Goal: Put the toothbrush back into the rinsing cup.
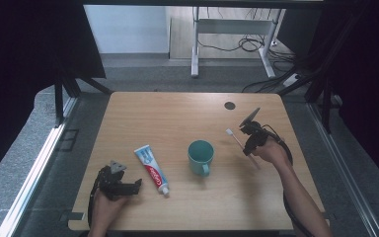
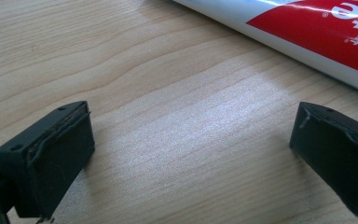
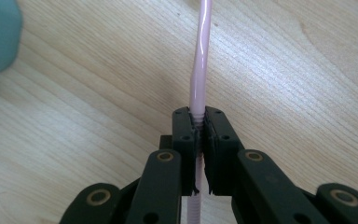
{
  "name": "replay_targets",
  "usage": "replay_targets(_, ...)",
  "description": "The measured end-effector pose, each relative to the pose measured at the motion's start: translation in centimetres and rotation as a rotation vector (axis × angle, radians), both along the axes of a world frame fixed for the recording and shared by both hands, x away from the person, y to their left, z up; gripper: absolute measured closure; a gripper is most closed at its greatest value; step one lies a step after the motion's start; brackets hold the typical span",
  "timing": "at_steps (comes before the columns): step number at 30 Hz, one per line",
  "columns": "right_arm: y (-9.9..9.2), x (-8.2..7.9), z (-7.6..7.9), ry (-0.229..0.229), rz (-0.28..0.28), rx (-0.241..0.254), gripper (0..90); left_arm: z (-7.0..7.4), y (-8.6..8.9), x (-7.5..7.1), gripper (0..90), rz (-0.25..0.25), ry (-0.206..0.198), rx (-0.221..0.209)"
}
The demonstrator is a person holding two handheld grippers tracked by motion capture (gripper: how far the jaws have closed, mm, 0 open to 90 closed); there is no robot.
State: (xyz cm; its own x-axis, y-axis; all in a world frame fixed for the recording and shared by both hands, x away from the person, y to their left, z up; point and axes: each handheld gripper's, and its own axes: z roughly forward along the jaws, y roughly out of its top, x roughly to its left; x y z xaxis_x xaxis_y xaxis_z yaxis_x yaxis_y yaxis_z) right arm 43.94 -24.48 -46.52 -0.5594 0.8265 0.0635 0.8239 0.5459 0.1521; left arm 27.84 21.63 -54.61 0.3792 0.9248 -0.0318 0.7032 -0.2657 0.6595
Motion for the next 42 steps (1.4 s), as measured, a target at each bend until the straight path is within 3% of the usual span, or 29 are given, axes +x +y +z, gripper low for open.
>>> replay_targets(19, -0.5, -2.1, 2.0, -0.093, 0.027, 0.106, 83.3, 0.0, 0.0, 0.0, 0.0, 0.001, -0.001, -0.001)
replay_targets(30, -0.4, -3.5, 3.0, -0.157, 0.070, 0.174, 83.3, 0.0, 0.0, 0.0, 0.0, 0.001, 0.000, 0.000)
replay_targets(42, 0.6, -4.6, 4.6, -0.215, 0.112, 0.255, 83.3, 0.0, 0.0, 0.0, 0.0, 0.003, -0.002, -0.002)
